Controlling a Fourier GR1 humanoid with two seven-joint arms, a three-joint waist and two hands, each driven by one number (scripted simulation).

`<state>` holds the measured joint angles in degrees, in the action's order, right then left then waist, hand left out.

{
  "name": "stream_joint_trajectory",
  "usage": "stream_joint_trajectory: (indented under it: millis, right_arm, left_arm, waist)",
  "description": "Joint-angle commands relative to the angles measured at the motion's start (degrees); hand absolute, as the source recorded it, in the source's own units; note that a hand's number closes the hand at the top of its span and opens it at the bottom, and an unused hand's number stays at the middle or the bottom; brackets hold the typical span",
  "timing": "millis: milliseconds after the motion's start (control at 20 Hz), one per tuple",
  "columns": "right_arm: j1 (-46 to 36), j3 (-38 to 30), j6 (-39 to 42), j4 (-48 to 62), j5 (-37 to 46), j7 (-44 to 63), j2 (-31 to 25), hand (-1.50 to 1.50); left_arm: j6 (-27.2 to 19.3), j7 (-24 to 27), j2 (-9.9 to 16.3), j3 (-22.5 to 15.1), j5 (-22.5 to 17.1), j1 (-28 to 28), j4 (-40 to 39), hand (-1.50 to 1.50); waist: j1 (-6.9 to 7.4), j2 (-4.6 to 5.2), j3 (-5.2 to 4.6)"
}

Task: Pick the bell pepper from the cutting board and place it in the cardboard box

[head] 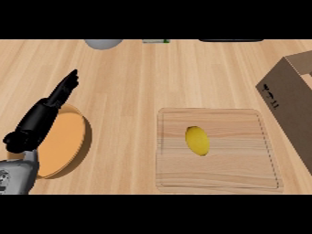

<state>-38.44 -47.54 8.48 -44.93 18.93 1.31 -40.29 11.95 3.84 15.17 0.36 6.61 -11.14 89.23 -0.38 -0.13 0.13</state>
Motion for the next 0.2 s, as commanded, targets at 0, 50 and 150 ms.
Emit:
stream_joint_trajectory:
  millis: [0, 50, 150]
  right_arm:
    - [1.42, -6.99, -2.34, 4.19, -5.42, -1.51, -2.51, -1.5]
    - [1.55, -7.74, -2.75, 4.83, -6.51, -3.38, -2.41, -1.5]
    - [4.96, -9.89, -2.7, 8.38, -7.79, -8.53, -4.38, -1.5]
  left_arm:
    - [1.52, -0.95, 0.35, 0.56, -1.88, 2.67, 3.82, 0.0]
    - [0.6, -1.52, 0.72, 1.22, -0.49, -2.94, -0.04, 0.0]
    - [2.29, 2.07, 2.61, 2.42, -0.97, 1.13, 0.32, 0.0]
  waist:
    - [0.94, 0.15, -0.03]
    - [0.3, 0.33, -0.04]
    - [0.85, 0.4, -0.01]
